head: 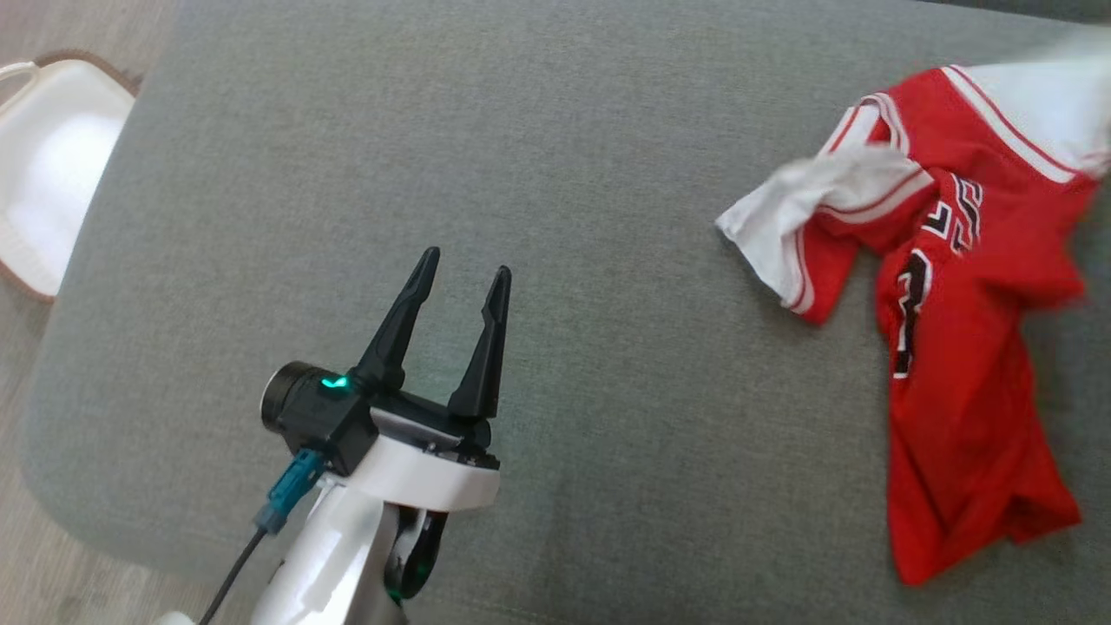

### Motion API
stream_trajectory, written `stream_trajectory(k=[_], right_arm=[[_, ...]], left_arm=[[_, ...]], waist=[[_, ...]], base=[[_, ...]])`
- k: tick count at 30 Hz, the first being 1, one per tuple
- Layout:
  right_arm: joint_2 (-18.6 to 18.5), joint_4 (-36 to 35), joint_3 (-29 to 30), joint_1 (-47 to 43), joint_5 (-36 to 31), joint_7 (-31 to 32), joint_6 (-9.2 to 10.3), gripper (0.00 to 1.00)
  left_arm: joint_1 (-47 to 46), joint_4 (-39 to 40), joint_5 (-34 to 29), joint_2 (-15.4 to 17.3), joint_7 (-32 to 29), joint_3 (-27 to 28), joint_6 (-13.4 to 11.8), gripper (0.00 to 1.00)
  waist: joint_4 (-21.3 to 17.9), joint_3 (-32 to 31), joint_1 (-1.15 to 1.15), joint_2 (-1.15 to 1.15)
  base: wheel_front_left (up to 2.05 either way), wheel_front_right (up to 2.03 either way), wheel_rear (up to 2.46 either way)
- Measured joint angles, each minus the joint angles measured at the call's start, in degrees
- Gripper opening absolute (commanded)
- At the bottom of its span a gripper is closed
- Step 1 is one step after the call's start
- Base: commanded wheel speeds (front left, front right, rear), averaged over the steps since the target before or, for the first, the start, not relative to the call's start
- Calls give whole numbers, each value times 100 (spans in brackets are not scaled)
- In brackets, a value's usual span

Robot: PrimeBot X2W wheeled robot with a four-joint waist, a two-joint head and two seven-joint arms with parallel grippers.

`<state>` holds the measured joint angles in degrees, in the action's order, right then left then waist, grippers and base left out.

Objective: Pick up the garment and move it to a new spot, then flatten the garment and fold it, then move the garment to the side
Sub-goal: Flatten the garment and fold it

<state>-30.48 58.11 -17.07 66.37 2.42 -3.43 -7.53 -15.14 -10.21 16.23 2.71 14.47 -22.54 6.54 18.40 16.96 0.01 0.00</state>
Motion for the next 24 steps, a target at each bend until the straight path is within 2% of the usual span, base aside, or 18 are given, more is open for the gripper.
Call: stream_trajectory(k=[7, 11, 16, 24], right_arm=[[678, 82, 118, -11, -218, -620, 0, 100], [982, -187, 127, -79, -160, -921, 0, 100], [1358, -1018, 179, -803, 288, -1078, 0, 100], [1834, -2914, 734, -2963, 541, -1096, 0, 100]], left_arm=[[0, -12, -63, 0, 0, 88, 0, 100], [4, -1, -147, 1, 0, 226, 0, 100], [49, 102, -220, -1, 0, 336, -1, 100], [306, 197, -269, 1, 7, 575, -7, 100]], waist=[[-261, -95, -1, 0], [-489, -225, -1, 0], [-797, -440, -1, 0], [-1315, -776, -2, 0]], base=[[0, 0, 0], [0, 0, 0], [0, 0, 0], [0, 0, 0]])
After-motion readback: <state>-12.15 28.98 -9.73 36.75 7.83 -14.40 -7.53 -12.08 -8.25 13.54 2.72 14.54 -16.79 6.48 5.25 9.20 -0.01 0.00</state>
